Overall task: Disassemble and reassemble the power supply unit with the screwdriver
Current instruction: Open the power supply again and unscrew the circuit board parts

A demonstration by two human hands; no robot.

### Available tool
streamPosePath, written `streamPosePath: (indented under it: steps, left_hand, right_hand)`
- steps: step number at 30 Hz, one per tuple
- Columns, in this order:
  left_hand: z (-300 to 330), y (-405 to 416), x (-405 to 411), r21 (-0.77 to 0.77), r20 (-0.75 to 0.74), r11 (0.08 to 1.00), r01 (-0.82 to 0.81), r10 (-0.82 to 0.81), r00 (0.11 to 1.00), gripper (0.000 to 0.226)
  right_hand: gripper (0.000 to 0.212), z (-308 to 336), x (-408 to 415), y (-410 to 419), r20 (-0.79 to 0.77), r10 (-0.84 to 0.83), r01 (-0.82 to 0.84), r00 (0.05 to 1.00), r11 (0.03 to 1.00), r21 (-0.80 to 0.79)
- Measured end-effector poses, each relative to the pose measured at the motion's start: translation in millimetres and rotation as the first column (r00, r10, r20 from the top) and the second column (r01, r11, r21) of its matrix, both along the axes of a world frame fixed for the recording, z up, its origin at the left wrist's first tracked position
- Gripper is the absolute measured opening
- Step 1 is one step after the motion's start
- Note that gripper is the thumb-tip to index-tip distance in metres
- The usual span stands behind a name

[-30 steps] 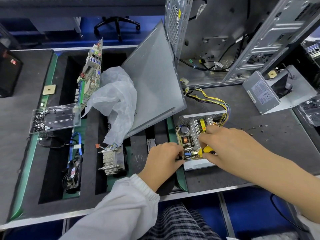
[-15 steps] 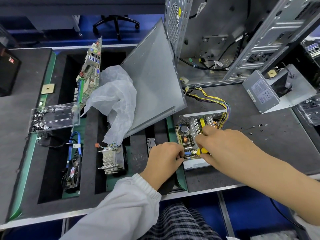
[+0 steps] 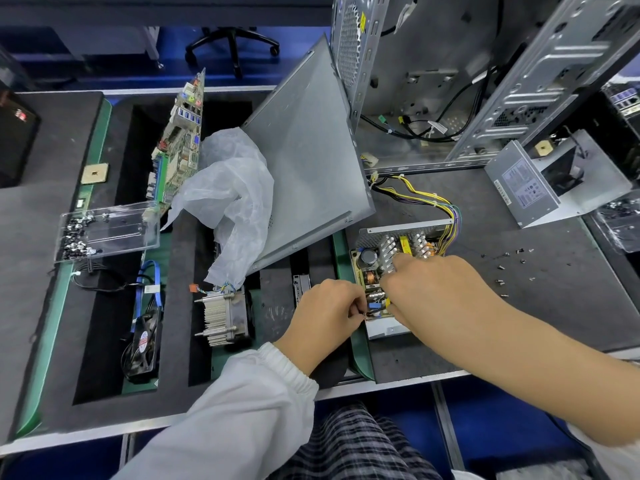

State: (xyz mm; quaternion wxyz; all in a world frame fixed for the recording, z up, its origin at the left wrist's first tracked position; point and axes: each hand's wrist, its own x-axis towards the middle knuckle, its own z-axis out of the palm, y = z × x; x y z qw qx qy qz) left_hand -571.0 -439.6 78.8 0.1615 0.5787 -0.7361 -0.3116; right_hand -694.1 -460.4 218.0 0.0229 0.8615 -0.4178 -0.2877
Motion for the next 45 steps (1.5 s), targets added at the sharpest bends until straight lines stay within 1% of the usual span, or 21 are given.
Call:
streamPosePath:
  steps: [2, 5, 6, 8, 11, 13, 15, 18, 22, 24, 25, 26, 28, 30, 33, 36, 37, 39, 42, 44, 45]
  left_hand:
    - [4, -3, 3, 0.027, -0.157, 1.0, 0.015, -0.01, 0.988, 0.01]
    - [17, -5, 4, 0.067, -0.44, 0.997, 0.029, 0.003, 0.898, 0.022]
    - [20, -4, 2, 0.081, -0.506, 0.996, 0.034, 0.012, 0.862, 0.027]
    - [23, -4, -2, 0.076, -0.563, 0.997, 0.022, 0.025, 0.826, 0.033]
    - [21, -8, -4, 0.097, -0.557, 0.995, -0.014, 0.066, 0.828, 0.007]
    - [21, -11, 1, 0.116, -0.551, 0.993, -0.021, 0.082, 0.831, 0.011]
    - [21, -12, 7, 0.126, -0.557, 0.991, 0.031, 0.045, 0.829, 0.009]
    - [25, -15, 13, 0.116, -0.568, 0.986, 0.116, -0.03, 0.823, 0.017]
    - [30, -21, 12, 0.024, -0.578, 0.993, 0.119, -0.084, 0.812, 0.019]
    - [29, -21, 11, 0.008, -0.574, 0.991, 0.132, -0.104, 0.812, 0.016]
    - [28, -21, 12, 0.01, -0.564, 0.991, 0.134, -0.105, 0.819, 0.017]
    - [29, -22, 12, 0.015, -0.553, 0.991, 0.137, -0.105, 0.827, 0.021]
    - [28, -27, 15, 0.018, -0.517, 0.99, 0.142, -0.112, 0.849, 0.014]
    - [29, -30, 19, 0.015, -0.494, 0.989, 0.146, -0.119, 0.861, 0.013]
    - [31, -29, 19, 0.024, -0.518, 0.982, 0.19, -0.15, 0.842, 0.021]
    - [32, -27, 15, 0.023, -0.562, 0.989, 0.148, -0.11, 0.82, 0.034]
    - [32, -27, 13, 0.027, -0.576, 0.99, 0.135, -0.096, 0.812, 0.033]
    - [32, -27, 13, 0.045, -0.577, 0.988, 0.145, -0.093, 0.811, 0.018]
    - [31, -28, 21, 0.135, -0.595, 0.977, 0.162, -0.051, 0.802, 0.021]
    - [31, -27, 25, 0.149, -0.601, 0.969, 0.197, -0.069, 0.796, 0.017]
    - [31, -27, 26, 0.145, -0.605, 0.965, 0.219, -0.089, 0.791, 0.014]
  right_hand:
    - [0.006, 2, 4, -2, 0.003, 0.021, -0.021, 1.0, 1.0, 0.002]
    - [0.014, 1, 7, -8, 0.008, 0.041, -0.041, 0.999, 0.999, -0.022]
    - [0.013, 0, 8, -9, 0.015, 0.05, -0.05, 0.999, 0.998, -0.042]
    - [0.019, -2, 8, -11, 0.027, 0.062, -0.06, 0.998, 0.996, -0.064]
    - [0.037, 0, 1, -10, 0.119, 0.022, -0.032, 0.993, 0.997, 0.075]
    - [0.039, 4, -1, -12, 0.161, 0.045, -0.07, 0.986, 0.986, 0.149]
    - [0.036, 4, 1, -14, 0.151, 0.091, -0.109, 0.984, 0.987, 0.118]
    - [0.027, 2, 7, -13, 0.072, 0.113, -0.113, 0.991, 0.994, -0.002]
    - [0.026, -2, 9, -8, 0.068, 0.128, -0.117, 0.989, 0.983, -0.14]
    - [0.033, 2, 4, -9, 0.138, 0.092, -0.077, 0.986, 0.991, -0.112]
    - [0.034, 4, 1, -11, 0.178, 0.069, -0.062, 0.982, 0.997, -0.043]
    - [0.033, 7, -2, -13, 0.213, 0.057, -0.065, 0.975, 0.997, 0.029]
    - [0.026, 11, -3, -17, 0.246, 0.078, -0.103, 0.966, 0.991, 0.091]
    - [0.015, 12, 1, -18, 0.211, 0.115, -0.125, 0.971, 0.991, 0.037]
    - [0.019, 7, 8, -17, 0.081, 0.134, -0.125, 0.988, 0.986, -0.107]
    - [0.022, 2, 10, -16, 0.068, 0.08, -0.066, 0.994, 0.98, -0.186]
    - [0.025, 1, 8, -17, 0.102, 0.042, -0.024, 0.994, 0.985, -0.173]
    - [0.032, 3, 0, -19, 0.184, 0.003, 0.01, 0.983, 0.997, -0.07]
    - [0.032, 8, -8, -21, 0.258, 0.019, -0.039, 0.966, 0.997, 0.071]
    - [0.027, 7, -4, -23, 0.251, 0.052, -0.065, 0.967, 0.997, 0.046]
    - [0.022, 6, -1, -24, 0.229, 0.094, -0.096, 0.969, 0.995, -0.006]
